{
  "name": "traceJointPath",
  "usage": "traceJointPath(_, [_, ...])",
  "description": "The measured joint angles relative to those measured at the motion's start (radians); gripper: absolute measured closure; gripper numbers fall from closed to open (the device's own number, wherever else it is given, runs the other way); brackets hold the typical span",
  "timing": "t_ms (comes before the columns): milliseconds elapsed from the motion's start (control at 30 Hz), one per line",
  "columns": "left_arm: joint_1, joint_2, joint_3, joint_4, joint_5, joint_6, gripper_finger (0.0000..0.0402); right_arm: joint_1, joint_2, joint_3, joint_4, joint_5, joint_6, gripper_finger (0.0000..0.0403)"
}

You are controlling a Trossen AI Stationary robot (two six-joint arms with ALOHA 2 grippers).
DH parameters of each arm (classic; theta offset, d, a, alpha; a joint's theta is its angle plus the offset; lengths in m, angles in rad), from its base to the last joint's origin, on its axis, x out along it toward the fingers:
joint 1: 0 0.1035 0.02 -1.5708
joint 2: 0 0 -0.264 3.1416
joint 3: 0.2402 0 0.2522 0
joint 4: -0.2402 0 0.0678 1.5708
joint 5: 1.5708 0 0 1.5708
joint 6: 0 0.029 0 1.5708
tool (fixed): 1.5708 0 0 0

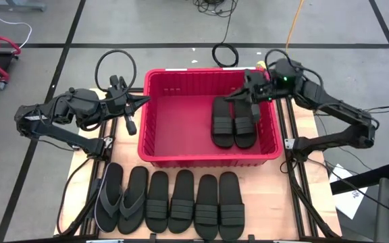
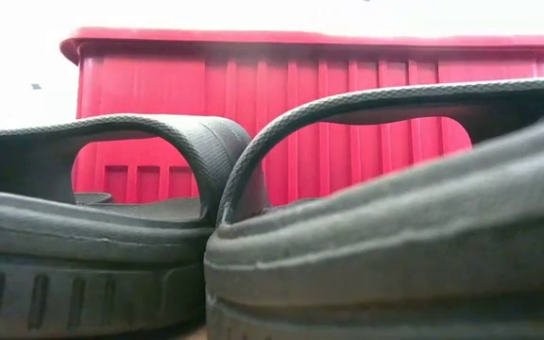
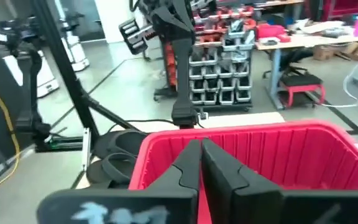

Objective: Pick and place slides into bin
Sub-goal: Put the black slide into the red bin

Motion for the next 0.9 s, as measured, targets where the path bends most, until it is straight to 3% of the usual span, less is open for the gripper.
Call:
traceJointPath(100, [0.000, 0.000, 0.000, 0.000, 0.000, 0.026, 0.0392, 0.116, -0.011, -0.054, 0.038, 0.131, 0.037, 0.0402])
traceJointPath(233, [0.000, -0.002, 0.000, 0.000, 0.000, 0.055, 0.0381, 0.247, -0.051, -0.215, 0.213, 0.218, 0.096, 0.0402])
traceJointPath(433, [0.000, -0.032, 0.000, -0.008, 0.033, 0.066, 0.0394, 0.388, -0.208, -0.468, 0.439, 0.454, 0.188, 0.0403])
traceJointPath(700, [0.000, -0.137, 0.000, -0.079, 0.189, -0.046, 0.0391, 0.557, -0.435, -0.535, 0.331, 0.792, 0.177, 0.0403])
traceJointPath(900, [-0.004, -0.214, -0.037, -0.162, 0.339, -0.119, 0.0399, 0.632, -0.508, -0.537, 0.299, 0.909, 0.143, 0.0403])
